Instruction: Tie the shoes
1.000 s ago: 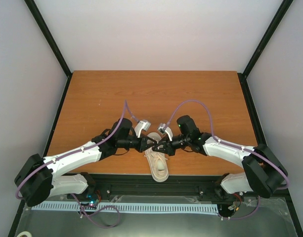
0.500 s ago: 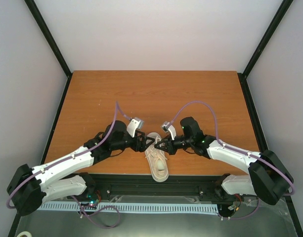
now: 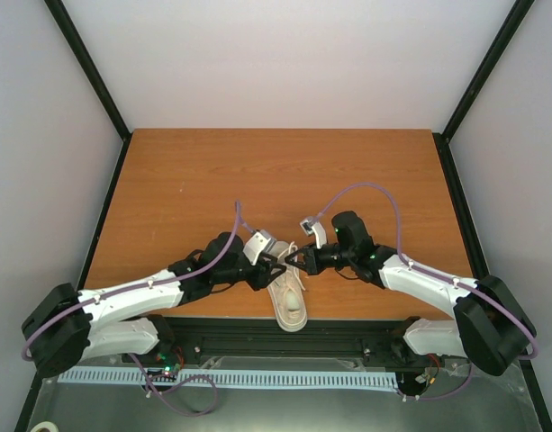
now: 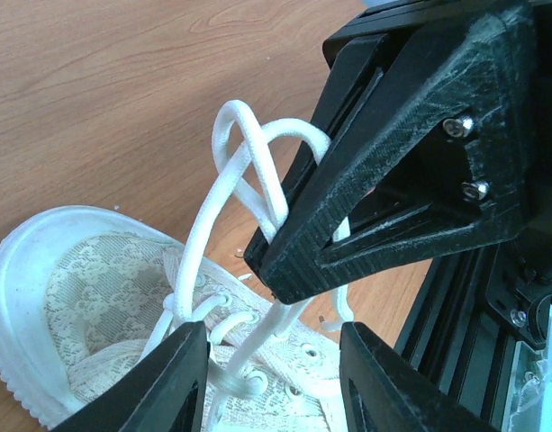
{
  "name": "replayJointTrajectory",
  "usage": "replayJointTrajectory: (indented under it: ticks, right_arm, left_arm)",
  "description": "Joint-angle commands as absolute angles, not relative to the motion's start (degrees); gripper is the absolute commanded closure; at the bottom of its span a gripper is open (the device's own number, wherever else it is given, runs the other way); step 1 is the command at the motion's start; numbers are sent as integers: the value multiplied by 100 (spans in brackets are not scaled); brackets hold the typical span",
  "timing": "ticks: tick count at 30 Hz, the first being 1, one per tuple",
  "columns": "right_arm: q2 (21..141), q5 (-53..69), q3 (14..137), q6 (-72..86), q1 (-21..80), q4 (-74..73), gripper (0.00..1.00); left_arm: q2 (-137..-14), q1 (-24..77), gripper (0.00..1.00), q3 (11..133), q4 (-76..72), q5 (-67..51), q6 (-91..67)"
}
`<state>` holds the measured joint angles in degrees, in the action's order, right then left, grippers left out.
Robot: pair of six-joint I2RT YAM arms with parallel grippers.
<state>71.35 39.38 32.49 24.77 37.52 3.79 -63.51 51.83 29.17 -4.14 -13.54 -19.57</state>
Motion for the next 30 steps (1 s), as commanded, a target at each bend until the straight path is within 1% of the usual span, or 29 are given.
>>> replayJointTrajectory:
  ticks: [1, 10, 15, 22, 26, 30]
  right_arm:
    - [7089, 3902, 3271, 2714, 3727, 456, 97]
    - [7219, 3933, 3358, 2750, 3719, 498, 97]
    - [7326, 4014, 3394, 2755, 3718, 553, 97]
    - [7397, 4025, 3440, 2743, 3719, 562, 97]
    - [7379, 4035, 3473, 2760, 3718, 542, 97]
    - [7396, 4034, 3520, 2784, 3718, 541, 97]
  left_arm:
    - [-6498, 5265, 58, 2950, -952, -1439, -1707]
    - [-6860, 5262, 63, 3048, -861, -1329, -1538]
    - [-6939, 5262, 70, 3057, -934, -1391, -1516]
    - [-6788, 5270, 76, 2987, -1105, -1301, -1530]
    - [-6513, 5274, 74, 2883, -1021, -1124, -1444]
    - [-6758, 5282, 74, 3025, -846, -1282, -1348]
